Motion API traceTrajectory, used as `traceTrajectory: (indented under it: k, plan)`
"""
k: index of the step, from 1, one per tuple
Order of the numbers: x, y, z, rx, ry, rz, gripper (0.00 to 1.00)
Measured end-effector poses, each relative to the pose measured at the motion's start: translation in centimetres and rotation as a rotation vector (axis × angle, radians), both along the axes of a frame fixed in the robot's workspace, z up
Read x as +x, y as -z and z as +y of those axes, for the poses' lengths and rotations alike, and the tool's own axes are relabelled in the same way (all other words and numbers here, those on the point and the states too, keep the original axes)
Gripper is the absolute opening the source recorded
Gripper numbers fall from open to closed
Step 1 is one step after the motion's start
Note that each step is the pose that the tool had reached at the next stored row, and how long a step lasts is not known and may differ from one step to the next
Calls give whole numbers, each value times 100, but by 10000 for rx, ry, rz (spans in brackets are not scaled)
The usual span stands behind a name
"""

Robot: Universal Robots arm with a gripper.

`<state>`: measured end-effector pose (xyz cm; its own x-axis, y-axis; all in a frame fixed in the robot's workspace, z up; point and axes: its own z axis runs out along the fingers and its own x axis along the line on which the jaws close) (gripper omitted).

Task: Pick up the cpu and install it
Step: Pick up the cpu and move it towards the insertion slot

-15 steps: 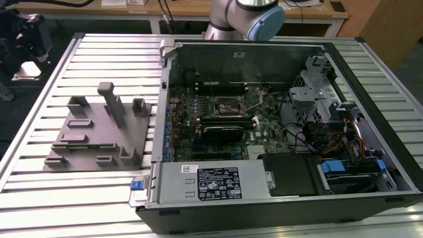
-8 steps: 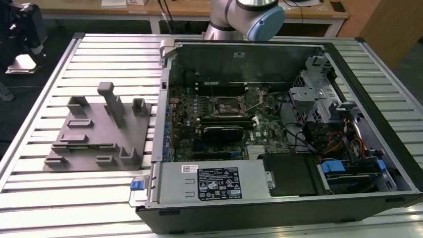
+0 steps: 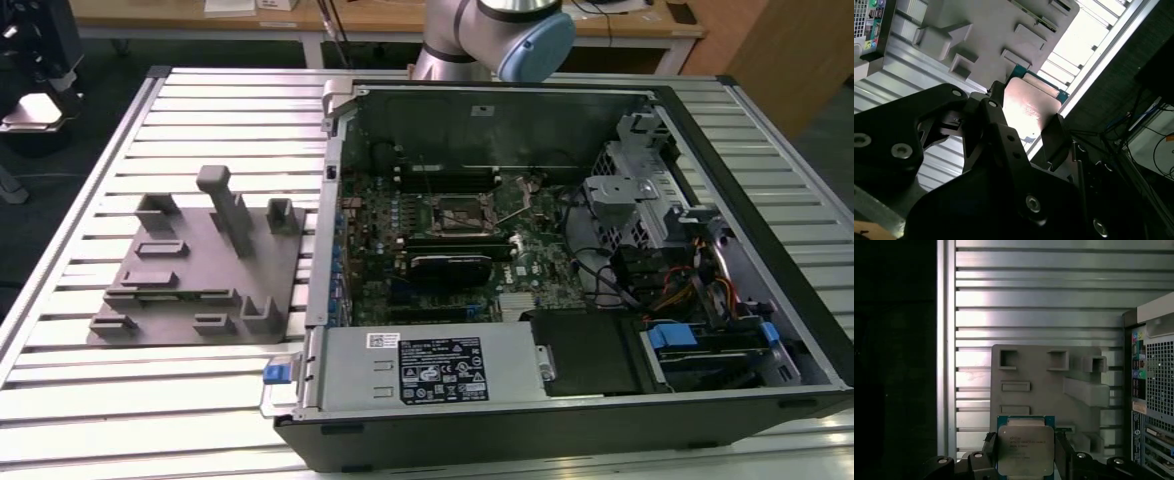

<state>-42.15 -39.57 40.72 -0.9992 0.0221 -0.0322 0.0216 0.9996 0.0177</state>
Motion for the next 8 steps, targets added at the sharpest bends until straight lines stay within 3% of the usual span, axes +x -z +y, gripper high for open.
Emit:
traceTrajectory:
  k: [8]
  plan:
    - [12, -8, 1, -2, 0, 2, 54]
